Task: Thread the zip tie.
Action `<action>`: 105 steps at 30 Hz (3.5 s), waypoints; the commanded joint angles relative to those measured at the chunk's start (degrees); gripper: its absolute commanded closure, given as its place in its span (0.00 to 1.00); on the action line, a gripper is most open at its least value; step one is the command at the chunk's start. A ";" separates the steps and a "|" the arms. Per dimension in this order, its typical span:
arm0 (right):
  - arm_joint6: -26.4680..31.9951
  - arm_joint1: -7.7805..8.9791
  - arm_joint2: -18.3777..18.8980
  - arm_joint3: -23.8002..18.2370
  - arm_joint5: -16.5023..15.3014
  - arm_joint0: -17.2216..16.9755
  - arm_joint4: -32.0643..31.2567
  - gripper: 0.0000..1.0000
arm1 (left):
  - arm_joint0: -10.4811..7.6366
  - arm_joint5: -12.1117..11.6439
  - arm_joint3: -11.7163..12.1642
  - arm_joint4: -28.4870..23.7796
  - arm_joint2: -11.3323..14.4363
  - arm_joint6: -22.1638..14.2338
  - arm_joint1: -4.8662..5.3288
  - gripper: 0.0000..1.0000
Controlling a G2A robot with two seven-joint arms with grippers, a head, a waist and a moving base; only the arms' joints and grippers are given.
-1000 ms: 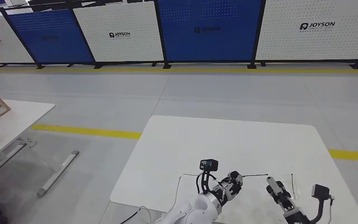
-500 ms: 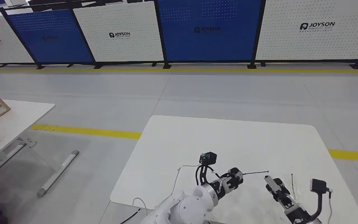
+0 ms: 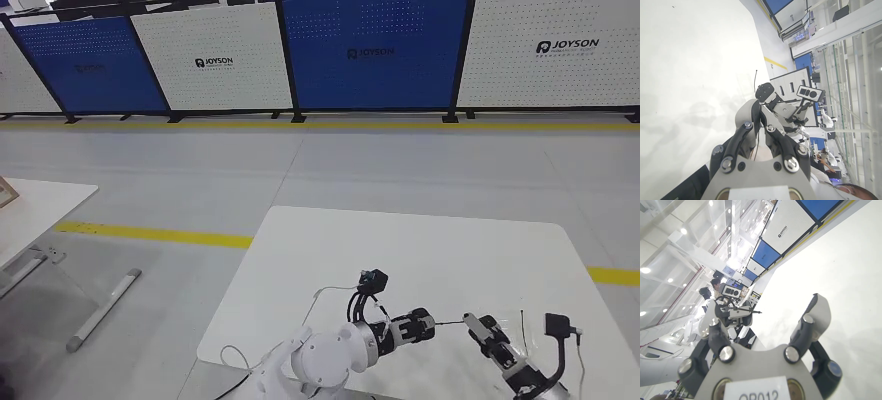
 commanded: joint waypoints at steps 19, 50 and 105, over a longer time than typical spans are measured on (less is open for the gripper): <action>-8.47 0.26 -3.34 -0.32 0.00 0.88 -9.93 0.00 | -0.21 -0.31 -0.49 -0.76 1.15 4.07 0.12 1.00; -9.69 1.14 -4.71 -0.83 0.00 1.37 -13.52 1.00 | -1.28 0.00 1.00 -3.74 2.08 6.58 0.52 1.00; -14.59 4.55 -6.61 -2.04 0.00 0.47 -11.72 1.00 | -2.42 0.00 1.87 -6.59 3.29 9.62 1.30 1.00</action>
